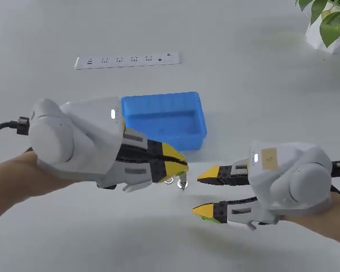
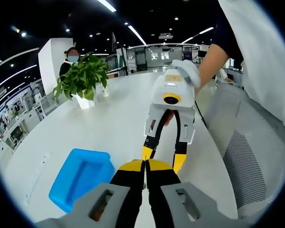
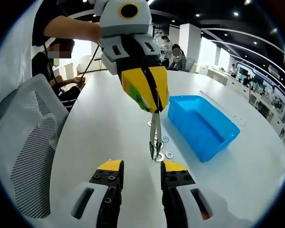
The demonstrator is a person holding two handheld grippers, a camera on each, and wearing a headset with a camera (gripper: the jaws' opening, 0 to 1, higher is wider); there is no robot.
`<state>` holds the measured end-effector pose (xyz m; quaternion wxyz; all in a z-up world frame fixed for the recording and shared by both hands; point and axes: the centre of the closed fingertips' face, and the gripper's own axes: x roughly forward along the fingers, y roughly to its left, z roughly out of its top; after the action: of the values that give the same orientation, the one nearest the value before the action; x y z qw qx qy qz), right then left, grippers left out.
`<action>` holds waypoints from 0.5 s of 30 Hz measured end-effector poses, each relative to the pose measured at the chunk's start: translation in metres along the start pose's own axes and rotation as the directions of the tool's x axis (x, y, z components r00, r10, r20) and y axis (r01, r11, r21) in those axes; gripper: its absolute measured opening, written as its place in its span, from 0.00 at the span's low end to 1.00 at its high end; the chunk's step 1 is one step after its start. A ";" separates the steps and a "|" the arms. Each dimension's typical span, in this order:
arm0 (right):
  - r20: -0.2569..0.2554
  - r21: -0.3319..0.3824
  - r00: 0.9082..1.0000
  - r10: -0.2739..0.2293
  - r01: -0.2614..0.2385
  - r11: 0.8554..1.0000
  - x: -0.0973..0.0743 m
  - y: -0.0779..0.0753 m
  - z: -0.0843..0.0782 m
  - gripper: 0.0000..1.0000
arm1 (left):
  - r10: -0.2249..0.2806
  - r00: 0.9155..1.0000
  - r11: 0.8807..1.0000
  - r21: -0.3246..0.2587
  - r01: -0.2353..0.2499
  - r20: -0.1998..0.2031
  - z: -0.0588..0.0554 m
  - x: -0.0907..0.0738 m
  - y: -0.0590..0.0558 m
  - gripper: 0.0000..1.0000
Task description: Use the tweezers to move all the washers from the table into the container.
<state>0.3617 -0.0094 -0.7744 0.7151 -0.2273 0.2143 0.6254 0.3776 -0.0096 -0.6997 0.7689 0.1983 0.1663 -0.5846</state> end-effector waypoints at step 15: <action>0.000 -0.056 1.000 0.031 -0.031 0.998 0.026 -0.014 0.017 0.31 | -0.065 0.997 0.997 -0.044 0.064 -0.032 -0.005 -0.005 0.004 0.05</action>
<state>0.3791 0.0198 -0.7747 0.6986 -0.2436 0.1998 0.6424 0.3806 -0.0022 -0.7008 0.7510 0.1859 0.1979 -0.6020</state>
